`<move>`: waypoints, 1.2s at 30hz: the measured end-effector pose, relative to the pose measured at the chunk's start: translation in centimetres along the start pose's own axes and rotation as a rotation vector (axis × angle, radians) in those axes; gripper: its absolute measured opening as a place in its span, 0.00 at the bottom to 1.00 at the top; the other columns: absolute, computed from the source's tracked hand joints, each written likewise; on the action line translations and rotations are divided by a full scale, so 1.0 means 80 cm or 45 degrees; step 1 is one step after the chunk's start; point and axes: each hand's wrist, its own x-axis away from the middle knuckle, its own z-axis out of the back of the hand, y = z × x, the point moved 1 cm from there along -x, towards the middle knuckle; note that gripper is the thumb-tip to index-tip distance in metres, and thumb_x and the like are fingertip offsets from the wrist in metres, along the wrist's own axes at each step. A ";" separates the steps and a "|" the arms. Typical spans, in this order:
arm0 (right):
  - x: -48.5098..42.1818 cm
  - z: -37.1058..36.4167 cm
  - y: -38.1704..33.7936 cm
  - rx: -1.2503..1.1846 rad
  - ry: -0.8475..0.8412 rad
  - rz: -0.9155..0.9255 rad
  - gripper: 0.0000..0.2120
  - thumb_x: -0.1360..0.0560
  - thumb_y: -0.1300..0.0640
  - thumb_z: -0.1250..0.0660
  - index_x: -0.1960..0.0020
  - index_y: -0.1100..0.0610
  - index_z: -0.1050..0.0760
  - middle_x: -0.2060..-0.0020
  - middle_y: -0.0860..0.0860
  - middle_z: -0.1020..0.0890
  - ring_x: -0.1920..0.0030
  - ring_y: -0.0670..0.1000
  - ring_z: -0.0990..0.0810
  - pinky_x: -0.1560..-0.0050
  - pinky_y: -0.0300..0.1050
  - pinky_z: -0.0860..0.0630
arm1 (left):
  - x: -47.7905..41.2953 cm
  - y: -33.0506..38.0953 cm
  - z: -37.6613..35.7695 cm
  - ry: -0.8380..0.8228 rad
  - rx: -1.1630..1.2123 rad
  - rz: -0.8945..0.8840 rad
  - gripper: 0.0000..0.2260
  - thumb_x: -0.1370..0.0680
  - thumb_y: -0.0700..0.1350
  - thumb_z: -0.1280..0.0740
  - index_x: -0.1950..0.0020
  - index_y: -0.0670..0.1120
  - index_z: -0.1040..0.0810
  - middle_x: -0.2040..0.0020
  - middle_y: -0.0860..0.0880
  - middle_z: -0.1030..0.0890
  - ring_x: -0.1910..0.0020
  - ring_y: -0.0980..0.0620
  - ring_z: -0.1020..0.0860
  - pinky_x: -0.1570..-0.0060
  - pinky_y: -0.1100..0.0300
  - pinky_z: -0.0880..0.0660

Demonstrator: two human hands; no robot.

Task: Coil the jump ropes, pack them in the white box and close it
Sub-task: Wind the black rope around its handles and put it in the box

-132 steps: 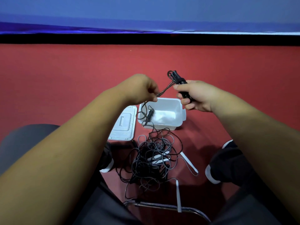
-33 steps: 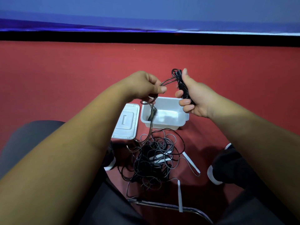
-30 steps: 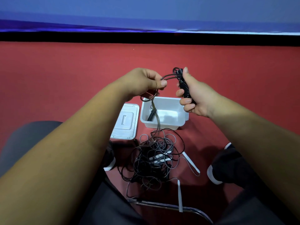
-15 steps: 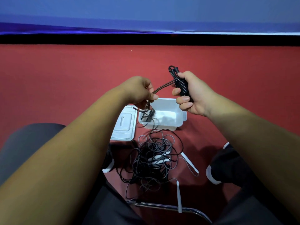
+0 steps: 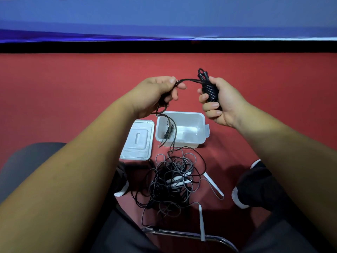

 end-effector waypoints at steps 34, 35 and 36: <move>0.027 -0.010 0.041 0.841 -0.742 -0.847 0.19 0.19 0.42 0.37 0.33 0.50 0.22 0.66 0.50 0.32 0.79 0.41 0.39 0.81 0.30 0.47 | 0.005 -0.001 0.001 -0.183 -0.904 -0.067 0.06 0.21 0.38 0.27 0.49 0.48 0.12 0.55 0.53 0.12 0.55 0.62 0.18 0.47 0.69 0.24; 0.026 -0.009 0.042 0.871 -0.698 -0.835 0.18 0.21 0.42 0.35 0.36 0.51 0.23 0.66 0.50 0.31 0.79 0.41 0.40 0.81 0.30 0.46 | 0.006 0.001 0.000 -0.196 -0.895 -0.066 0.07 0.21 0.37 0.27 0.49 0.48 0.12 0.54 0.52 0.12 0.54 0.61 0.17 0.45 0.68 0.23; 0.024 -0.007 0.042 0.902 -0.654 -0.816 0.17 0.22 0.42 0.33 0.38 0.51 0.23 0.65 0.50 0.31 0.78 0.42 0.40 0.81 0.30 0.46 | 0.007 0.004 -0.001 -0.204 -0.886 -0.066 0.07 0.21 0.37 0.27 0.48 0.47 0.12 0.53 0.52 0.12 0.53 0.60 0.17 0.45 0.67 0.23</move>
